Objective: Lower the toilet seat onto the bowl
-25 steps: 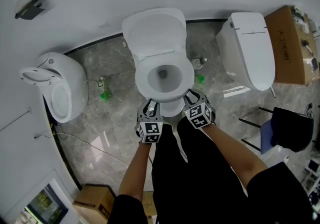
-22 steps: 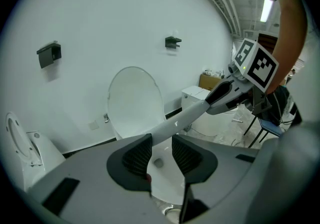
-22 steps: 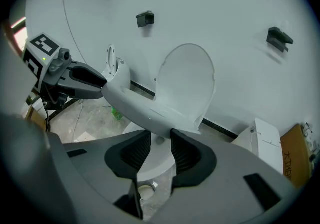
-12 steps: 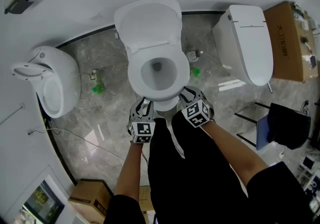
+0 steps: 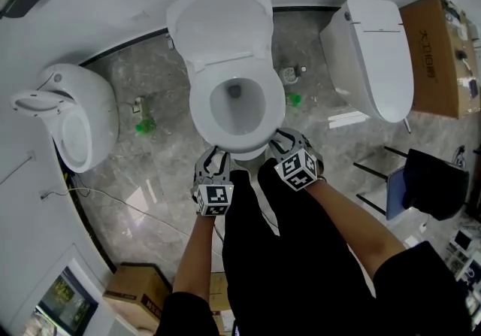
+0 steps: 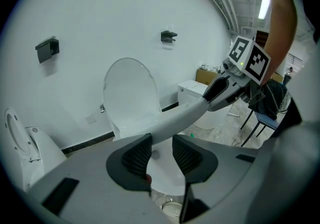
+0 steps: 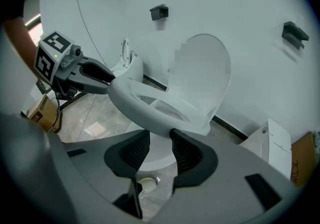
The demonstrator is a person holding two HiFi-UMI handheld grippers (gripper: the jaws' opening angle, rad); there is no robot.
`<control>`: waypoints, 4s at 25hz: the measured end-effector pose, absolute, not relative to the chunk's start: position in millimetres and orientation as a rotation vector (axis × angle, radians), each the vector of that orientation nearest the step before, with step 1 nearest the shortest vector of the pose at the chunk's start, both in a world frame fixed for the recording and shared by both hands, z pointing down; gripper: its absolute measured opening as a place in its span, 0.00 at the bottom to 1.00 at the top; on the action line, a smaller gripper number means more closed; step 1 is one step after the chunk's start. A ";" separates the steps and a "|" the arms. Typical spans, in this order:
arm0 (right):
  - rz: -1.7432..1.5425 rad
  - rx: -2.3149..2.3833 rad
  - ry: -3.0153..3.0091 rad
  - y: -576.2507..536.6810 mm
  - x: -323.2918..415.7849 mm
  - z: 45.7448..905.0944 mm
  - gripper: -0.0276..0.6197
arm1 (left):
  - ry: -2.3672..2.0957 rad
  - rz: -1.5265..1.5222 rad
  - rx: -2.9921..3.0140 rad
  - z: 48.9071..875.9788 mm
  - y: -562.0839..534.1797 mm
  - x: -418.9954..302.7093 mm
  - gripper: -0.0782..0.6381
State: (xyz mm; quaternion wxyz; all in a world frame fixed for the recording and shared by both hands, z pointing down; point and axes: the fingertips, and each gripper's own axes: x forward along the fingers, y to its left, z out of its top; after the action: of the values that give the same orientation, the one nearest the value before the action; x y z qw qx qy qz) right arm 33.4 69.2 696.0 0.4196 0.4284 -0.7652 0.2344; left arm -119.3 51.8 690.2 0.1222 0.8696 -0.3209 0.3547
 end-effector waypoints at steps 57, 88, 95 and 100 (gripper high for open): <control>0.689 0.877 -1.713 153.7 24.3 813.6 0.27 | -0.731 1.190 2.411 805.4 137.0 -131.6 0.31; 0.794 0.864 -1.682 179.6 21.8 884.2 0.27 | -0.672 1.218 2.181 872.9 161.5 -134.1 0.30; 0.816 0.845 -1.676 182.4 23.6 904.1 0.27 | -0.635 1.217 2.152 892.1 163.8 -132.6 0.30; 0.829 0.838 -1.683 185.5 22.5 917.4 0.27 | -0.640 1.234 2.126 905.3 167.0 -134.1 0.30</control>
State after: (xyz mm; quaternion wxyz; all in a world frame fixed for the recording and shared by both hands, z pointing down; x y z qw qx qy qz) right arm 22.5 185.5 917.4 0.5172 0.3491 -0.7010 0.3453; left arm -134.1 167.0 905.3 0.2961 0.7995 -0.2406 0.4639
